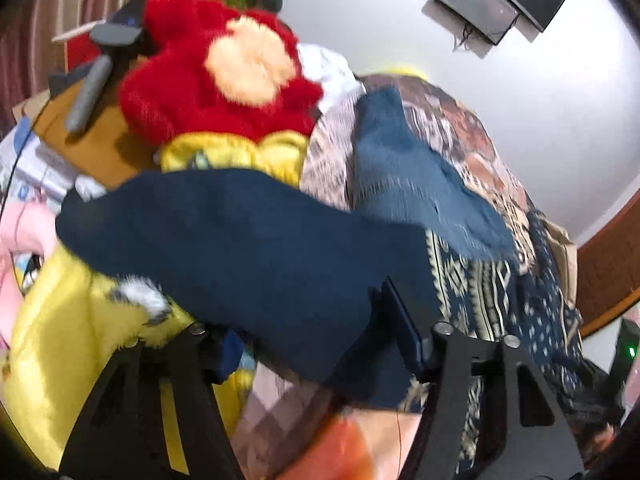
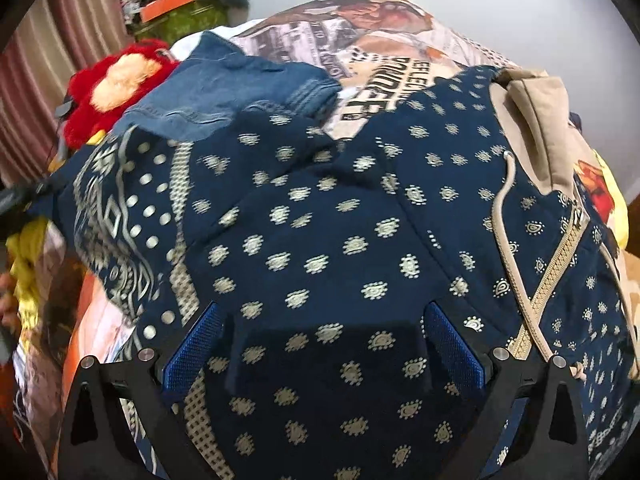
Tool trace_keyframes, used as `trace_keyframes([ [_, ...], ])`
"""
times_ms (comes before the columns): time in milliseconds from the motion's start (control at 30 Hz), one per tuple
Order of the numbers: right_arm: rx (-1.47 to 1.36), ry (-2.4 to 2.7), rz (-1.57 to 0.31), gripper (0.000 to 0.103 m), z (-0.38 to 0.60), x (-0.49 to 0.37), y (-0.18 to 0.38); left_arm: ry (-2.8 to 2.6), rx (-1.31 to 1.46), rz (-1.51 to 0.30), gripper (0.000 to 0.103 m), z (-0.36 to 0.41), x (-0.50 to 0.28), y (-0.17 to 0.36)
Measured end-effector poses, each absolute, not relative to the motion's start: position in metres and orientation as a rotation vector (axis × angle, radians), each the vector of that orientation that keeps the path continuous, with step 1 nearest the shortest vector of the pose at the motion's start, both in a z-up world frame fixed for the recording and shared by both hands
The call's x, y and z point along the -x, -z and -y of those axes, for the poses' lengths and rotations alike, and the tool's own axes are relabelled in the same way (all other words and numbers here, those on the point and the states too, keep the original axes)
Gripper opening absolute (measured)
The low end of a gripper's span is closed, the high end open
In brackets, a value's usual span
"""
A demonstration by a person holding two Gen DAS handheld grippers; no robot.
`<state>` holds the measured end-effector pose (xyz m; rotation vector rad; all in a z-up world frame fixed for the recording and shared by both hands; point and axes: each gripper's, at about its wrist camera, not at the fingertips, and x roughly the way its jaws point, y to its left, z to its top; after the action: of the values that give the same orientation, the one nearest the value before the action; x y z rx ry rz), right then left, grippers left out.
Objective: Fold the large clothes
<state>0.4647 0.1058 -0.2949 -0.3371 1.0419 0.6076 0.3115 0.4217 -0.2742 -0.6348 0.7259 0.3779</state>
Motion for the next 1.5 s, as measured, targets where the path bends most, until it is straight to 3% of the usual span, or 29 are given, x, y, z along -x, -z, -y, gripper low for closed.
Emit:
trace_keyframes([
  [33, 0.341, -0.616, -1.042, 0.101, -0.106, -0.463, 0.294, -0.394, 0.618, -0.719, 0.056, -0.423, -0.314, 0.273],
  [100, 0.347, -0.623, -1.049, 0.101, -0.104, -0.46, 0.293, -0.454, 0.555, -0.713, 0.032, -0.425, -0.323, 0.266],
  [167, 0.344, -0.631, -1.06, 0.101, -0.098, -0.457, 0.291, -0.492, 0.498, -0.732, 0.018, -0.425, -0.333, 0.259],
  [367, 0.329, -0.63, -1.07, 0.101, -0.071, -0.451, 0.276, -0.477, 0.327, -0.666, 0.011, -0.399, -0.341, 0.201],
  [600, 0.252, -0.605, -1.05, 0.101, -0.027, -0.442, 0.247, -0.342, 0.109, -0.517, 0.011, -0.302, -0.353, 0.104],
  [767, 0.183, -0.586, -1.013, 0.101, 0.012, -0.436, 0.222, -0.177, 0.019, -0.528, 0.011, -0.212, -0.374, 0.079],
  [1067, 0.138, -0.494, -0.982, 0.101, 0.096, -0.421, 0.205, 0.087, -0.026, -0.823, 0.011, -0.069, -0.415, 0.165],
  [1233, 0.121, -0.426, -1.005, 0.101, 0.148, -0.413, 0.215, 0.199, 0.015, -1.03, 0.011, -0.02, -0.411, 0.226],
  [1367, 0.079, -0.391, -1.039, 0.101, 0.179, -0.406, 0.224, 0.22, 0.012, -1.091, 0.012, 0.003, -0.394, 0.248],
  [1433, 0.061, -0.383, -1.049, 0.101, 0.188, -0.403, 0.227, 0.216, -0.013, -1.076, 0.019, 0.003, -0.384, 0.244],
  [1500, 0.046, -0.38, -1.053, 0.101, 0.194, -0.402, 0.228, 0.22, -0.008, -1.067, 0.04, -0.004, -0.373, 0.234],
])
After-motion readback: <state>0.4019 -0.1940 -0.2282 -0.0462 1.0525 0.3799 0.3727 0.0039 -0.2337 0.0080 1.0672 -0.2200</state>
